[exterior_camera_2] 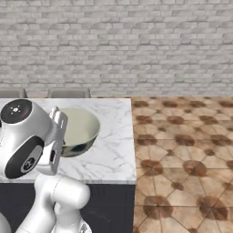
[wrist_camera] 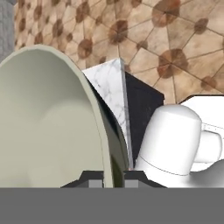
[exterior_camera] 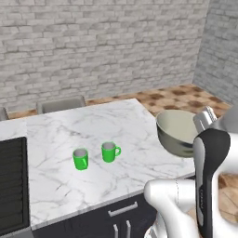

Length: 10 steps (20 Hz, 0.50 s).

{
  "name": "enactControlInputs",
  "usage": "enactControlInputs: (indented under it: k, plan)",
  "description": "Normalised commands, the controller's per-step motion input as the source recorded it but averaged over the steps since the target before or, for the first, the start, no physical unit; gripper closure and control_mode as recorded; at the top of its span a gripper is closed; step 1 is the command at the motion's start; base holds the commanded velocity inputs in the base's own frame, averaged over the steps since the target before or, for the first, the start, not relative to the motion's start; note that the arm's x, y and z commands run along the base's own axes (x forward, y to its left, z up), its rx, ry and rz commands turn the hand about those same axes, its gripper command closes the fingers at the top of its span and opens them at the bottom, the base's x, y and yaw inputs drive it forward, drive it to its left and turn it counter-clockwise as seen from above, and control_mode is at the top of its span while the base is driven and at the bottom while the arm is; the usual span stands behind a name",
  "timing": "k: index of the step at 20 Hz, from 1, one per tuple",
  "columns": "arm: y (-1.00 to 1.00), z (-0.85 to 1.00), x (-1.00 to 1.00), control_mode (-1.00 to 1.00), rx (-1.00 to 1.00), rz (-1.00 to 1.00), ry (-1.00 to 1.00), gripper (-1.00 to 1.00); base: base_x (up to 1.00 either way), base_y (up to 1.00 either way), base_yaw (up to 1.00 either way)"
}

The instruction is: Clear the mugs and bowl far away from the sink.

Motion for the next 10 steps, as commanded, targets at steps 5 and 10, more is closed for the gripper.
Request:
enactControlInputs:
  k: [5, 10]
  plan:
    - [-0.11, -0.29, 0.52, -1.00, 0.00, 0.04, 0.00, 1.00, 0.00, 0.00, 0.00]
    - [-0.05, -0.37, 0.60, -1.00, 0.00, 0.08, 0.00, 1.00, 0.00, 0.00, 0.00]
